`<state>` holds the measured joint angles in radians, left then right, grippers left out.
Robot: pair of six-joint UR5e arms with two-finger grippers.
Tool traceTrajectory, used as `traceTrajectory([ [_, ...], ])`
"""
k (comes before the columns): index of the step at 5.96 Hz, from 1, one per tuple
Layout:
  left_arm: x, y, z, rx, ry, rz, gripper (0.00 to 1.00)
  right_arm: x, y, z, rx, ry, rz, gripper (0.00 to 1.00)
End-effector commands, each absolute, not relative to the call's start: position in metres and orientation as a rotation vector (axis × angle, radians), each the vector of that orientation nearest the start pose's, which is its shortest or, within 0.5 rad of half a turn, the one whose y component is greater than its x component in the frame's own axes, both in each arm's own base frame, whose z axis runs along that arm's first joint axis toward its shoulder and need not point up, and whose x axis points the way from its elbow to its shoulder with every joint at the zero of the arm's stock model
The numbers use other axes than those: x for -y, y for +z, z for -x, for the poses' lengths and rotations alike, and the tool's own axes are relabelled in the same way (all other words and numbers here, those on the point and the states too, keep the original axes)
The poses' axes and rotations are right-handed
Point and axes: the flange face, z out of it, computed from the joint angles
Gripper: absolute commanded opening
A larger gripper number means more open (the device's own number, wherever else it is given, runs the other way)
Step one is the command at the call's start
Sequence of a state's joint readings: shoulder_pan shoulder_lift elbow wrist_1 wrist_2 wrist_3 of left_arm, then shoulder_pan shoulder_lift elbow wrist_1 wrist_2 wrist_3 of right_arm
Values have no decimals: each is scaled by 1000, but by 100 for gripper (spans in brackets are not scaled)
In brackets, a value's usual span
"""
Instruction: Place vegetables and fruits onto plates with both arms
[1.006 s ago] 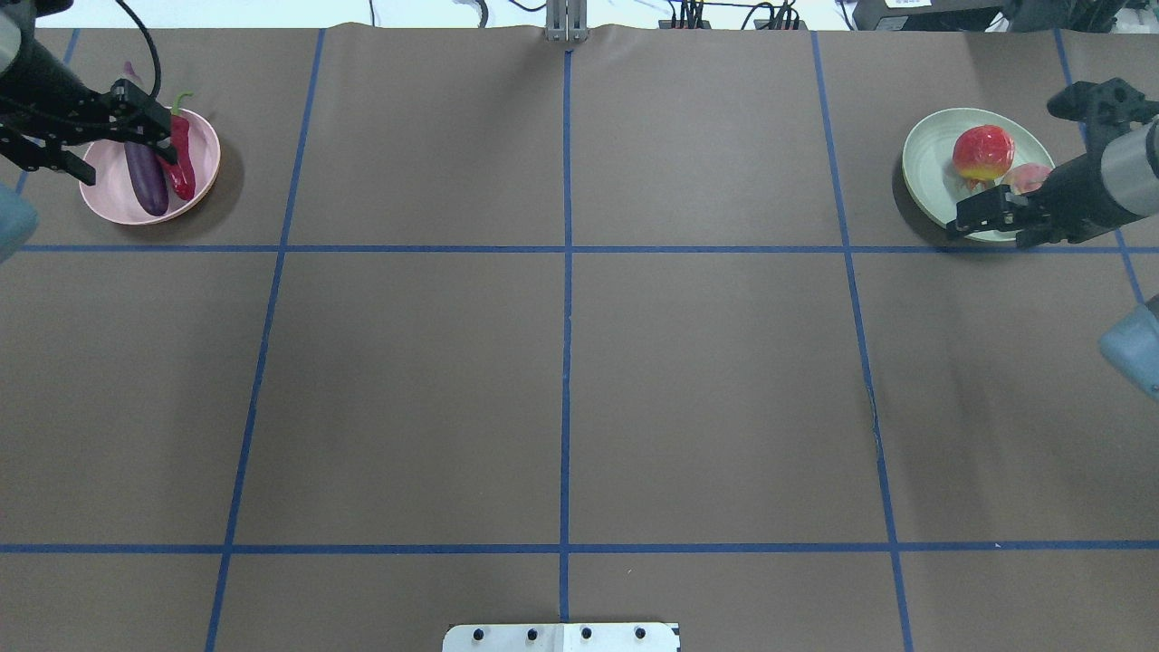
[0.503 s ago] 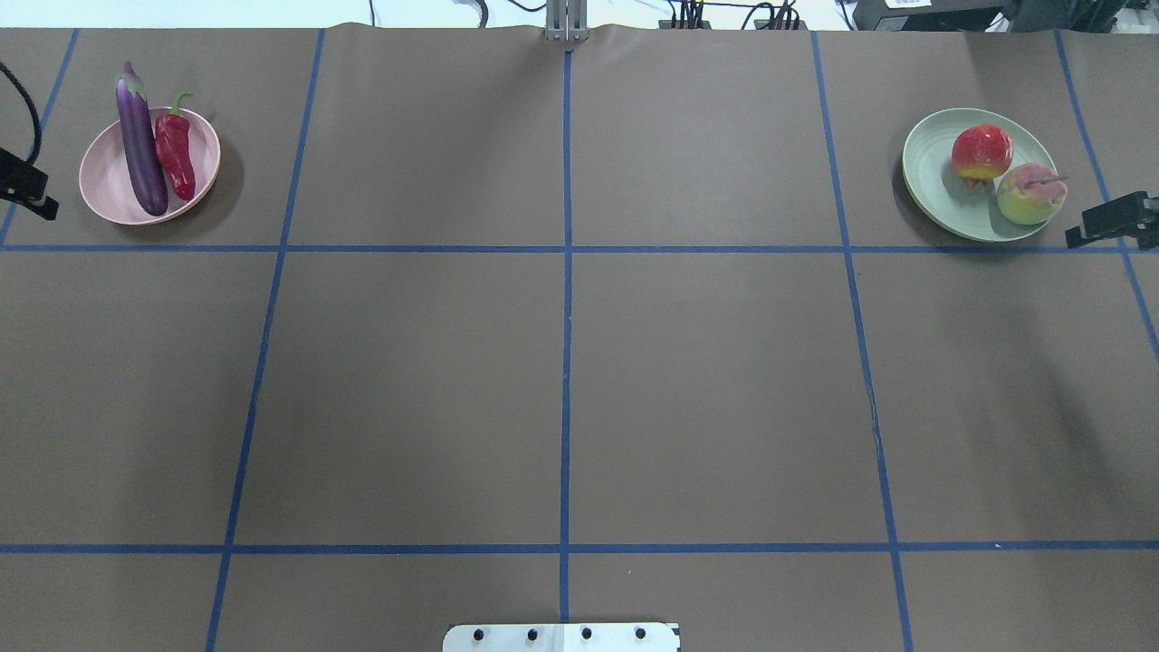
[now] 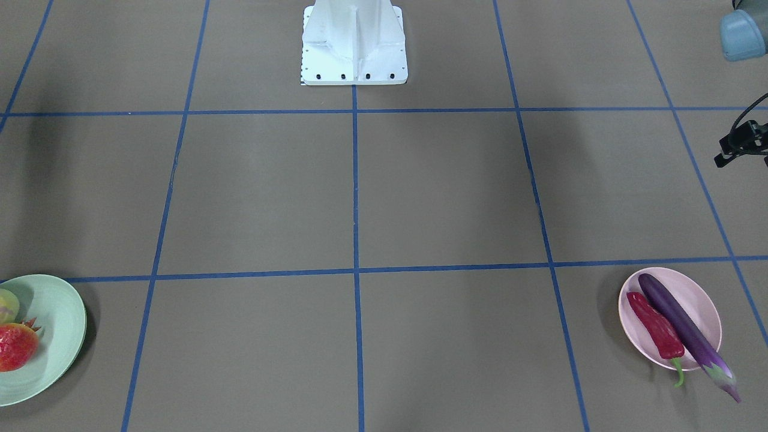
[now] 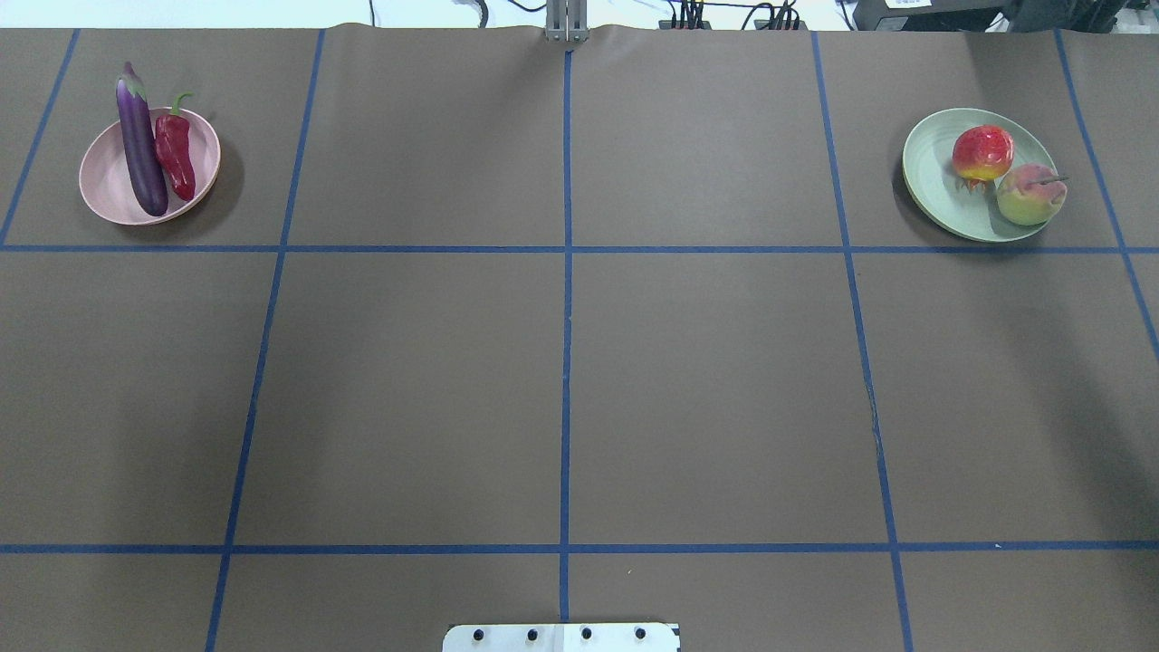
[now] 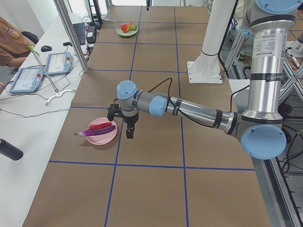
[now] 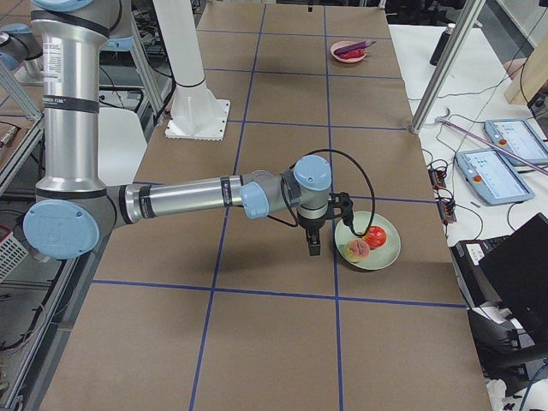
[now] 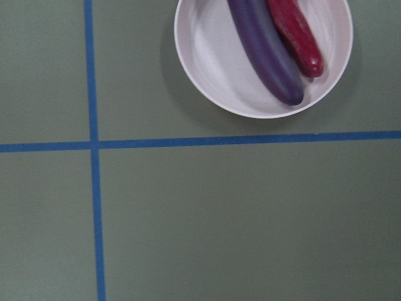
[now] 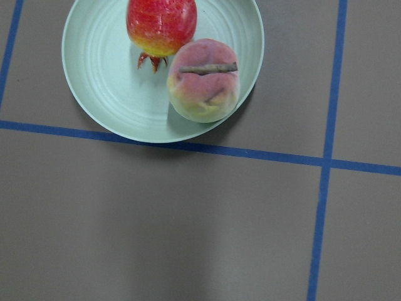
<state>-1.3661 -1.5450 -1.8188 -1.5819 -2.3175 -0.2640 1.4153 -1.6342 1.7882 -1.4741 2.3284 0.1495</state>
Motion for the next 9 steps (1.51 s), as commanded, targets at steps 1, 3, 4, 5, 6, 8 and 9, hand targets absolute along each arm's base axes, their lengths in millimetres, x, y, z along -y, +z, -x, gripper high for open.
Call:
traceTrajectory([
  [1,477,581,3,-762,-34,-10,100,469,594,-17,761,-167,-63,100],
  [3,470,609,34,-815,-29,-4,100,448,608,-29,759,-164,-50,100],
  [4,462,612,36,-808,-34,0,100,446,609,-30,763,-158,-49,100],
  [5,460,614,36,-802,-36,3,100,443,612,-31,798,-149,-42,100],
  [6,453,620,37,-801,-41,14,100,441,615,-32,797,-145,-40,100],
  [8,455,620,38,-779,-39,9,100,440,618,-33,783,-142,-35,100],
  [9,454,621,39,-779,-39,5,100,435,622,-33,789,-139,-23,100],
])
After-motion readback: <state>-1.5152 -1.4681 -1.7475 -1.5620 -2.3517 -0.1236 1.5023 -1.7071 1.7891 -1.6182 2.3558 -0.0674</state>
